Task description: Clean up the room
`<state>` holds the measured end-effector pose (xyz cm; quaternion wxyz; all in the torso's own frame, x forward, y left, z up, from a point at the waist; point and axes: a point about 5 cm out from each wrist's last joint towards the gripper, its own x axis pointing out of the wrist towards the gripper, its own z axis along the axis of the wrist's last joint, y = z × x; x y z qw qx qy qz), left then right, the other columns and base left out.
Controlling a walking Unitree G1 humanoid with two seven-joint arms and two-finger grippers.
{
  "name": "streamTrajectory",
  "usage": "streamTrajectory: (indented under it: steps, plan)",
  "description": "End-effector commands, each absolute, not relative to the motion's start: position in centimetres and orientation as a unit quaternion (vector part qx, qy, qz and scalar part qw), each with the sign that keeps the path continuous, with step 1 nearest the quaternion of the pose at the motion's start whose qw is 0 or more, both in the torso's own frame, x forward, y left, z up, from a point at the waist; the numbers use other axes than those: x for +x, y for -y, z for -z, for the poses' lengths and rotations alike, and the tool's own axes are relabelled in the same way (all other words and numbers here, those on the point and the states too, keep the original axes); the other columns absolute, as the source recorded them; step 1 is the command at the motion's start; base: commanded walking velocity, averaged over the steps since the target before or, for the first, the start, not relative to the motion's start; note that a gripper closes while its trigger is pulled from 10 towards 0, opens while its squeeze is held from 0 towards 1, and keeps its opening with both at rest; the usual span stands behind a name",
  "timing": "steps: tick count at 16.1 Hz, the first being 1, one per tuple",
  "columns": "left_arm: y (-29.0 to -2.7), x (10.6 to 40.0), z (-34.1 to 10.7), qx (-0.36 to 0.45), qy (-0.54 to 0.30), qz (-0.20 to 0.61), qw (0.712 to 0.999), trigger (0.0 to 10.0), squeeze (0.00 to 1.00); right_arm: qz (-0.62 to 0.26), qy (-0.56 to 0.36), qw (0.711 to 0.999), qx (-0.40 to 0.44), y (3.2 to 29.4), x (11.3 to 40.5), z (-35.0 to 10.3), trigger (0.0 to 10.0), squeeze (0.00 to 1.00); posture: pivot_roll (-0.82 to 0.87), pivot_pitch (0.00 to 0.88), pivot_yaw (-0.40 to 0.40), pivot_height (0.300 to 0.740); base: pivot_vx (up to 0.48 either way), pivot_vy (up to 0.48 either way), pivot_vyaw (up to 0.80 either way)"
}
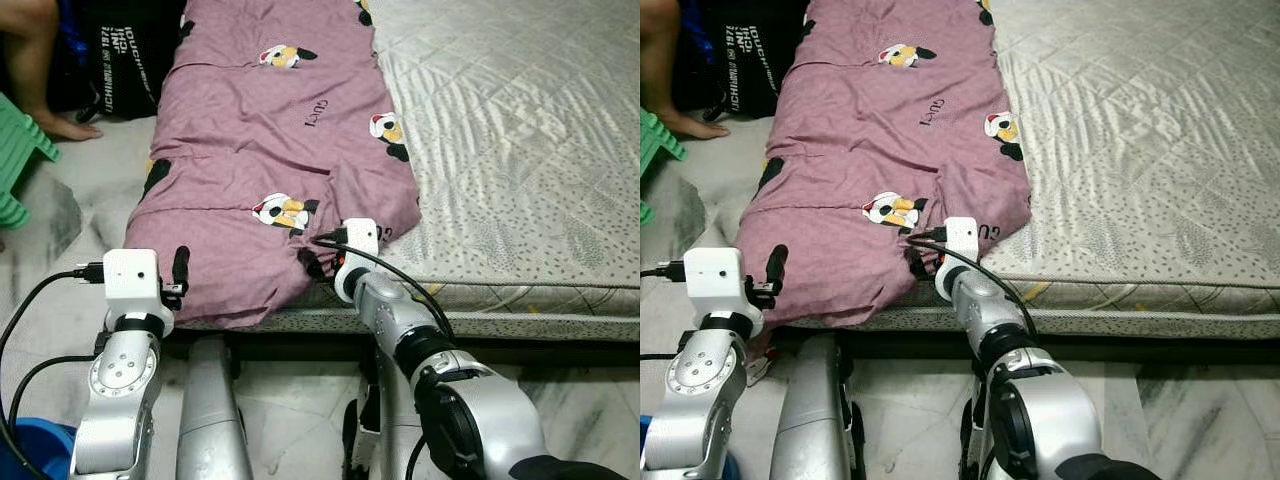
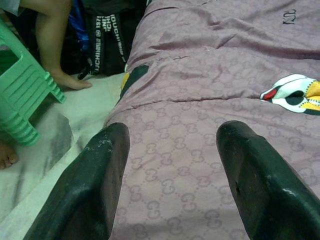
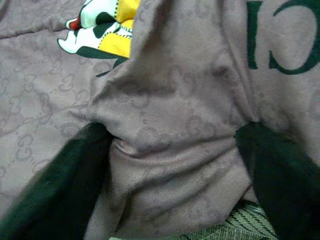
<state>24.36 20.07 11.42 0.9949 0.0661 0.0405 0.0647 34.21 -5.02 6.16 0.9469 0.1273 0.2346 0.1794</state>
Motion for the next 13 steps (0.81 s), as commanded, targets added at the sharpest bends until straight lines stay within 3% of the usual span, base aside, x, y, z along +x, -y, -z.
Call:
streamTrajectory:
  steps: [1, 9, 11, 13]
  plan:
    - [-20.0, 24.4, -11.2, 0.07, -0.047, -0.058, 0.995, 10.0, 0.0, -0.163, -0.253, 0.944, 0.136, 5.6, 34.0, -5.5, 0.0, 0.0, 0.12, 0.179, -0.023, 0.546, 0.0, 0.0, 0.0]
    - [-19.6, 24.7, -11.0, 0.068, -0.051, -0.038, 0.996, 10.0, 0.0, -0.076, -0.256, 0.952, 0.147, 13.2, 33.4, -5.0, 0.0, 0.0, 0.09, 0.166, -0.014, 0.546, 0.0, 0.0, 0.0]
    - [-19.4, 24.9, -11.0, 0.067, -0.052, -0.031, 0.996, 10.0, 0.0, -0.07, -0.251, 0.955, 0.144, 14.5, 32.7, -5.3, 0.0, 0.0, 0.08, 0.164, -0.009, 0.546, 0.0, 0.0, 0.0]
    - [-19.2, 25.1, -10.9, 0.067, -0.055, -0.022, 0.996, 10.0, 0.0, -0.065, -0.259, 0.953, 0.141, 17.0, 29.8, -5.8, 0.0, 0.0, 0.05, 0.168, -0.002, 0.546, 0.0, 0.0, 0.0]
